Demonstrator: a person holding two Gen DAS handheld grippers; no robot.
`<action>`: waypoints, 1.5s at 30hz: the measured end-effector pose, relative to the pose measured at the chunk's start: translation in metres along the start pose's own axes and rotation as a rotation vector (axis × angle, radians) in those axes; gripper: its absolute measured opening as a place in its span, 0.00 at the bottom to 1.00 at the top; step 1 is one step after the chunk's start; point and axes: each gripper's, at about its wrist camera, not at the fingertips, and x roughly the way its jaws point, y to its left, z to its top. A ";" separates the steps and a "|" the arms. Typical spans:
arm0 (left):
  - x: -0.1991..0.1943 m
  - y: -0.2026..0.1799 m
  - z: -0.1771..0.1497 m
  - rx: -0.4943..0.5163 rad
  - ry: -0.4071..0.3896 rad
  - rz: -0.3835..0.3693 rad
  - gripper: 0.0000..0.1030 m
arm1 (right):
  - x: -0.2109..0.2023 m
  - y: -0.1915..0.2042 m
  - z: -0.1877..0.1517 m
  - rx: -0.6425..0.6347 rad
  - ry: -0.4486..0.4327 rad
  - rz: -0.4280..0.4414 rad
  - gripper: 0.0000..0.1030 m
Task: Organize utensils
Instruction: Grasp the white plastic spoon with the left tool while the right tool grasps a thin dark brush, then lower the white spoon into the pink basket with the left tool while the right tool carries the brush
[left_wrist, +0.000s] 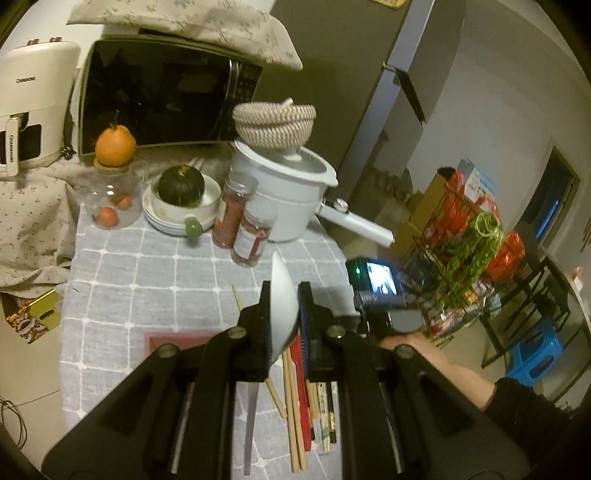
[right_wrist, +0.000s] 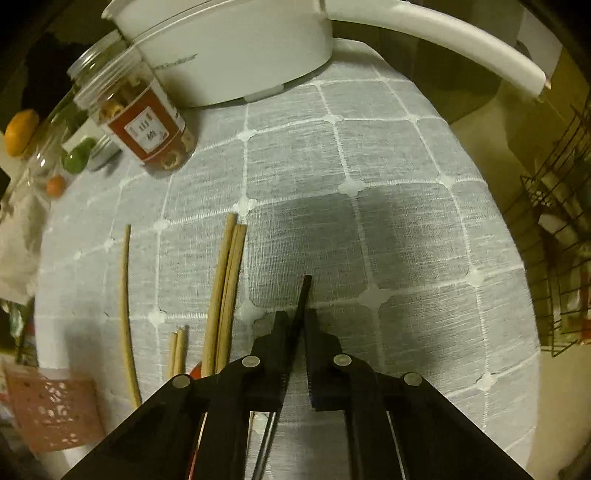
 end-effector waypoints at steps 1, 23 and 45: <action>-0.002 0.000 0.000 0.004 -0.011 0.010 0.13 | 0.000 0.000 0.000 -0.007 0.001 0.002 0.07; 0.010 0.015 -0.004 0.071 -0.341 0.173 0.13 | -0.184 0.014 -0.075 -0.211 -0.405 0.287 0.05; 0.054 0.048 -0.023 -0.071 -0.218 0.253 0.22 | -0.227 0.033 -0.096 -0.276 -0.498 0.359 0.05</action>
